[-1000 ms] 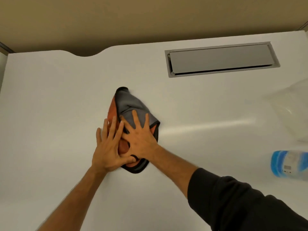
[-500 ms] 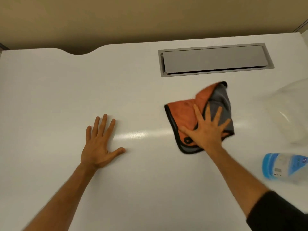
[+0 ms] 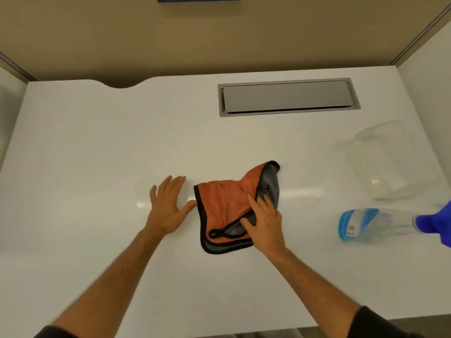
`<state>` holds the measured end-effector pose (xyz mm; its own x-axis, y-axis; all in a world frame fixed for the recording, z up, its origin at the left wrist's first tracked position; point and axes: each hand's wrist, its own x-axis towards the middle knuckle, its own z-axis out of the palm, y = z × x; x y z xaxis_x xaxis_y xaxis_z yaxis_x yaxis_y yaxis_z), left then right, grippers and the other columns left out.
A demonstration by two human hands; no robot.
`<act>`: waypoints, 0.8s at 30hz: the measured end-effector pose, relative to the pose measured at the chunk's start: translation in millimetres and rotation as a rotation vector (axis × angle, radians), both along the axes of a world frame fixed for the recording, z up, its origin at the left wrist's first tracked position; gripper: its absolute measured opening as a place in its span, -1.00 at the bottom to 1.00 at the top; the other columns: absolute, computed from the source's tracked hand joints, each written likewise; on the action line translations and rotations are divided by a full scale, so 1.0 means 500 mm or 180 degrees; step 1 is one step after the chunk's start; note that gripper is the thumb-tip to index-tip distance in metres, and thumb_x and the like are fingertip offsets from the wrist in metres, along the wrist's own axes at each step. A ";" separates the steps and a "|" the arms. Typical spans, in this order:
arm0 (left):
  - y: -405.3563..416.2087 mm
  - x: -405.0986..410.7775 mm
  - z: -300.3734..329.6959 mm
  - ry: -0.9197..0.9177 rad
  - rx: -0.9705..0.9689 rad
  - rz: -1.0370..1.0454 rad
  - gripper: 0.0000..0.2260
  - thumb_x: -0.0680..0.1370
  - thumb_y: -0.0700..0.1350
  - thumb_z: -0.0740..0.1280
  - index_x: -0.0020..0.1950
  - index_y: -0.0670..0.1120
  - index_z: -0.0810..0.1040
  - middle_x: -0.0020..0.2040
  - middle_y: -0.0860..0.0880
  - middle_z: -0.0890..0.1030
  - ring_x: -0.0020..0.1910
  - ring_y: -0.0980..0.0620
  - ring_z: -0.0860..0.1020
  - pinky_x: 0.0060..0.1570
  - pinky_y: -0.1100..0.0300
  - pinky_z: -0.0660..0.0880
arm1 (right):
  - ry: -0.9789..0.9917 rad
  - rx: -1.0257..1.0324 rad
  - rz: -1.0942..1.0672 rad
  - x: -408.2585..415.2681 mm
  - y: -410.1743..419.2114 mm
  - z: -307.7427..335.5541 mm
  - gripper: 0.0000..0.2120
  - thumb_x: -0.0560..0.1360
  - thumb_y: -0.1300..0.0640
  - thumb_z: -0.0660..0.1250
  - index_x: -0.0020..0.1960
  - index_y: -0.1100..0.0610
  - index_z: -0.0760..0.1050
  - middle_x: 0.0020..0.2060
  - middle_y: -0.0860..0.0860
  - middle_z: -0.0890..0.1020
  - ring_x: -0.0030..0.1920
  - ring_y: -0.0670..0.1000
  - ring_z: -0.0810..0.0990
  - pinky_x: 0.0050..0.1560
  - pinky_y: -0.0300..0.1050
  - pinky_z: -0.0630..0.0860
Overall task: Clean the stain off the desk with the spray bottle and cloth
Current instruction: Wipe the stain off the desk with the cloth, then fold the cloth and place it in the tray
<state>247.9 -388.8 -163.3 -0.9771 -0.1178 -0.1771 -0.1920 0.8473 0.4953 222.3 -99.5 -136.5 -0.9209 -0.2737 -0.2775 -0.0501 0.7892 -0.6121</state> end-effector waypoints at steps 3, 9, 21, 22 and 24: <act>0.076 -0.017 0.019 -0.0182 0.0252 0.0204 -0.31 0.57 0.35 0.18 0.58 -0.03 0.34 0.52 -0.07 0.45 0.56 -0.10 0.27 0.52 -0.22 0.01 | 0.0010 -0.0857 -0.0475 0.014 0.050 0.034 -0.53 0.56 0.15 0.35 0.44 -0.03 0.38 0.28 0.04 0.55 0.28 0.10 0.49 0.30 -0.03 0.43; 0.139 -0.058 0.037 -0.0605 -0.0188 0.0181 -0.33 0.55 0.24 0.34 0.58 -0.03 0.33 0.51 -0.09 0.42 0.47 -0.17 0.35 0.42 -0.25 0.17 | -0.0142 -0.0643 -0.1608 0.030 0.152 0.048 -0.85 0.50 0.17 0.43 0.07 0.12 0.61 0.02 0.04 0.58 0.05 0.12 0.59 0.02 -0.14 0.52; 0.176 -0.080 0.041 -0.0738 0.0759 0.0874 -0.85 0.48 -0.19 0.41 0.02 -0.03 0.61 -0.10 0.05 0.61 -0.15 -0.01 0.62 -0.31 0.33 0.38 | 0.0229 0.0521 0.0364 -0.196 0.058 0.040 -0.33 0.54 -0.07 0.29 0.56 -0.03 0.09 0.57 0.01 0.17 0.55 0.19 0.00 0.48 0.34 0.06; 0.181 -0.076 0.048 -0.0664 0.0848 0.0890 -0.86 0.48 -0.21 0.38 -0.03 0.01 0.58 -0.13 0.09 0.60 -0.17 0.01 0.62 -0.32 0.33 0.38 | 0.0184 0.0775 0.0730 -0.206 0.052 0.029 -0.32 0.54 -0.07 0.28 0.57 -0.04 0.05 0.57 0.02 0.17 0.56 0.20 -0.07 0.47 0.41 -0.08; 0.189 -0.068 0.069 -0.0543 0.0982 0.0838 -0.81 0.48 -0.23 0.33 -0.10 0.08 0.54 -0.15 0.14 0.60 -0.17 0.08 0.60 -0.29 0.31 0.42 | 0.0074 0.1108 0.1107 -0.215 0.044 0.012 -0.34 0.52 -0.12 0.28 0.54 -0.05 0.14 0.51 0.04 0.30 0.56 0.22 -0.07 0.41 0.48 -0.28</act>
